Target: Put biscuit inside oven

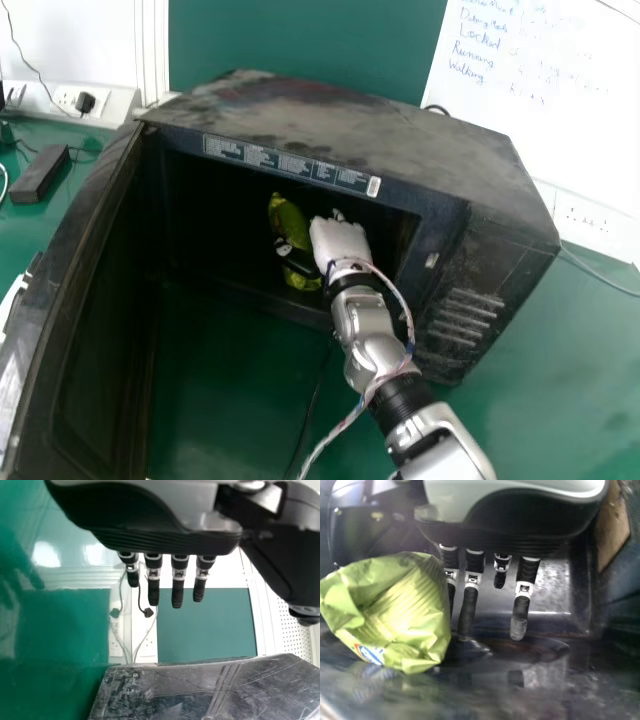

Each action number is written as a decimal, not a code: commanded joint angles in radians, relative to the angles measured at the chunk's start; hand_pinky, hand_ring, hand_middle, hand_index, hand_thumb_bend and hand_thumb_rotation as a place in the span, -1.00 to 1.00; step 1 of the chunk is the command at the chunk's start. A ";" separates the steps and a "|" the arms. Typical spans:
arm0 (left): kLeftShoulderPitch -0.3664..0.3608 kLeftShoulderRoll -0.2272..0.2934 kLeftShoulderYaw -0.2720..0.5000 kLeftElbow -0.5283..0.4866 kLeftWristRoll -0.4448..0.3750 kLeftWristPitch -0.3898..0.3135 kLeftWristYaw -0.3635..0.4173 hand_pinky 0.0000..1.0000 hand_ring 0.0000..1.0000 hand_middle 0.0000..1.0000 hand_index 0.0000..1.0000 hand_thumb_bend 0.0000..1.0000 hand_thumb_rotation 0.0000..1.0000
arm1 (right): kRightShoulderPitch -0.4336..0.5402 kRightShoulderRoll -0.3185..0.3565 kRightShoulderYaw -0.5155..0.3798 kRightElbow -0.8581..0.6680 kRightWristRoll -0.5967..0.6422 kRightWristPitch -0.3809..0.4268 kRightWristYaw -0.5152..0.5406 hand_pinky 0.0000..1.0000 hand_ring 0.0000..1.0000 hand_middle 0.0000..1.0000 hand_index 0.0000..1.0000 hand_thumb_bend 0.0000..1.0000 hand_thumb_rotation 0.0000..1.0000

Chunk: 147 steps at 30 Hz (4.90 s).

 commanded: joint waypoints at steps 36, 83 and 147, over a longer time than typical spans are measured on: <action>-0.004 0.011 0.005 0.020 0.006 -0.022 -0.006 0.76 0.77 0.82 0.89 0.38 0.74 | -0.071 0.020 0.143 0.073 0.047 0.088 0.034 0.19 0.34 0.47 0.54 0.95 0.37; -0.014 0.002 -0.003 0.020 0.007 -0.008 0.002 0.78 0.78 0.82 0.89 0.40 0.74 | 0.694 -0.080 0.057 -1.255 -0.194 0.331 0.411 0.75 0.93 0.98 0.98 1.00 0.80; 0.037 -0.021 0.002 -0.069 -0.017 -0.052 -0.050 0.72 0.75 0.80 0.85 0.35 0.69 | 1.350 -0.336 -0.984 -1.735 1.104 0.094 0.994 0.50 0.68 0.76 0.76 0.86 0.69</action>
